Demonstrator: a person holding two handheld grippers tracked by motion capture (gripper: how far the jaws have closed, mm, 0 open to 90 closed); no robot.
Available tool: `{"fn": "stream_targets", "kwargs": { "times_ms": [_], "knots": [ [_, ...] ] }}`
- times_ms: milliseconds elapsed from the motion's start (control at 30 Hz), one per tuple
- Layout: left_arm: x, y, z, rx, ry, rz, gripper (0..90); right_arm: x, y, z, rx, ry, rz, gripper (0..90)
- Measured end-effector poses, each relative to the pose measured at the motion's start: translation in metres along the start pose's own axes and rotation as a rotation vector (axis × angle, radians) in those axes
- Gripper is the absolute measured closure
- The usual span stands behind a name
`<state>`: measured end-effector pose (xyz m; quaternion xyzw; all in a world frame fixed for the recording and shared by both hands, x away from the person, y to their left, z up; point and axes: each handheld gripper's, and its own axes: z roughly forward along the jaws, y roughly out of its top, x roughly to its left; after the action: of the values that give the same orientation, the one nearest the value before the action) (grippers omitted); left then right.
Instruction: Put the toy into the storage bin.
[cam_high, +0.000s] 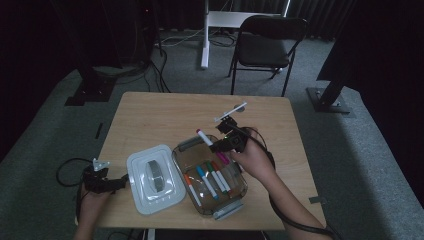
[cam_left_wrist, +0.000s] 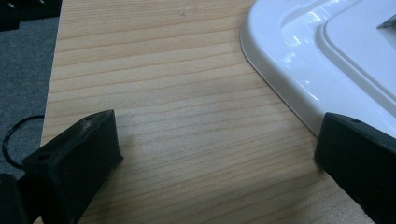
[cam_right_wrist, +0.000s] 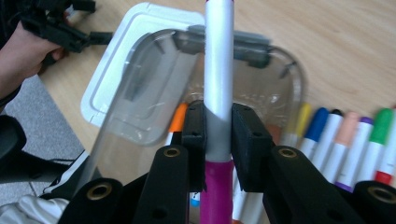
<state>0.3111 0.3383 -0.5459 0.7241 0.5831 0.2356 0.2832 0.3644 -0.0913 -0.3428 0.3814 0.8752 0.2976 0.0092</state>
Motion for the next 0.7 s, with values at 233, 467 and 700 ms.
{"fn": "stream_targets", "kwargs": {
  "times_ms": [233, 467, 700],
  "knots": [
    [0.0, 0.0, 0.0, -0.001, -0.001, -0.003, 0.5, 0.017, -0.007, 0.03, 0.041, 0.065, -0.014, 76.4],
    [0.0, 0.0, 0.0, 0.0, 0.0, 0.0, 0.5, 0.027, -0.014, 0.071, 0.129, 0.107, -0.003, 76.4],
    [0.0, 0.0, 0.0, -0.002, 0.001, 0.0, 0.5, 0.031, -0.017, 0.099, 0.204, 0.116, 0.002, 76.4]
  ]
}}
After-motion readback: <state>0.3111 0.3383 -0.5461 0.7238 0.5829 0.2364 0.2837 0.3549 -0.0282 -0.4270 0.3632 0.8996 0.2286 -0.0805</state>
